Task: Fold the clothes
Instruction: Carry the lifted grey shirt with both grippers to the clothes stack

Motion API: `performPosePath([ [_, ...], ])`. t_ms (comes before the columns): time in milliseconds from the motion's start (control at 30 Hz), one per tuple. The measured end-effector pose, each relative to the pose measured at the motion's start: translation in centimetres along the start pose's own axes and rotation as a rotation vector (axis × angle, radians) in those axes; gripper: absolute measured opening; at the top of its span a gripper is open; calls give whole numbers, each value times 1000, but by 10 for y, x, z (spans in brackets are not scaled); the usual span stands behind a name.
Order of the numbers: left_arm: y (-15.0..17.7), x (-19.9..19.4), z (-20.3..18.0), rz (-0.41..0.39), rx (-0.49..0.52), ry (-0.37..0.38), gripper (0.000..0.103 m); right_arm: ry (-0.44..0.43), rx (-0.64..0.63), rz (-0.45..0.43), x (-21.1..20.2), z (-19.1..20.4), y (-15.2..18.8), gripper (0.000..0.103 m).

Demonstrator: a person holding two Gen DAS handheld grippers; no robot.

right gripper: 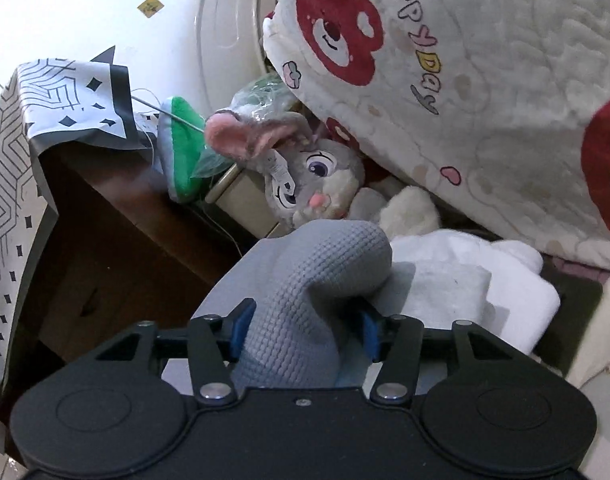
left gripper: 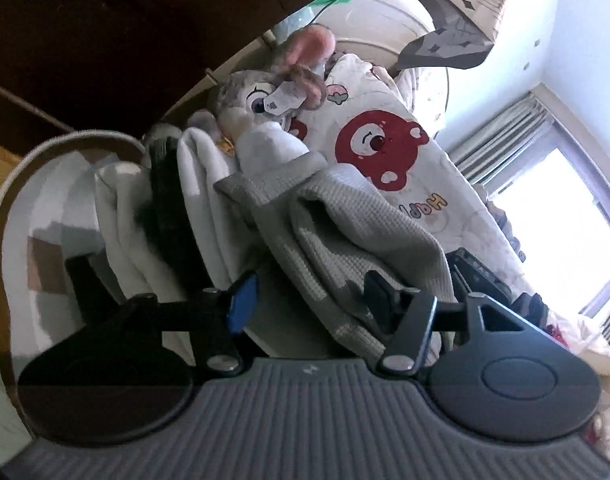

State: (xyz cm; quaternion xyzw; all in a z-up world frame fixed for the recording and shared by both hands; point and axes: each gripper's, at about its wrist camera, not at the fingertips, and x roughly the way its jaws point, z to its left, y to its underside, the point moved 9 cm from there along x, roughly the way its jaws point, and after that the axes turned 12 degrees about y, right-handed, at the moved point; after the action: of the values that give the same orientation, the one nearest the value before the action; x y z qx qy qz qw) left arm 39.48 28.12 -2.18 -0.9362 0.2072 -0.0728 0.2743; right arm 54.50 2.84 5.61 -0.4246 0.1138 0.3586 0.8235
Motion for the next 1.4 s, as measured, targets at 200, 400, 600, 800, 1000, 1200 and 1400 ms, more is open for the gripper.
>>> performPosePath([
  [200, 1, -1, -24, -33, 120, 23, 17, -182, -155, -131, -14, 41, -29, 24],
  [400, 1, 0, -51, -122, 264, -71, 22, -2, -109, -207, -6, 15, -39, 23],
  [600, 4, 3, -38, -54, 179, -82, 46, 100, -101, -196, -7, -15, -18, 38],
  [800, 12, 18, -28, -1, -49, 62, 76, 77, -136, -181, -18, -20, -5, 26],
  [1000, -17, 54, -44, 8, 226, -42, 19, 9, -122, -170, -32, -9, -6, 24],
  [1200, -40, 78, -76, 51, 418, -98, 22, -122, -59, -281, -49, -10, -19, 22],
  [1400, -35, 42, -65, 65, 416, -242, 56, 79, -37, -200, -21, -49, -3, 45],
])
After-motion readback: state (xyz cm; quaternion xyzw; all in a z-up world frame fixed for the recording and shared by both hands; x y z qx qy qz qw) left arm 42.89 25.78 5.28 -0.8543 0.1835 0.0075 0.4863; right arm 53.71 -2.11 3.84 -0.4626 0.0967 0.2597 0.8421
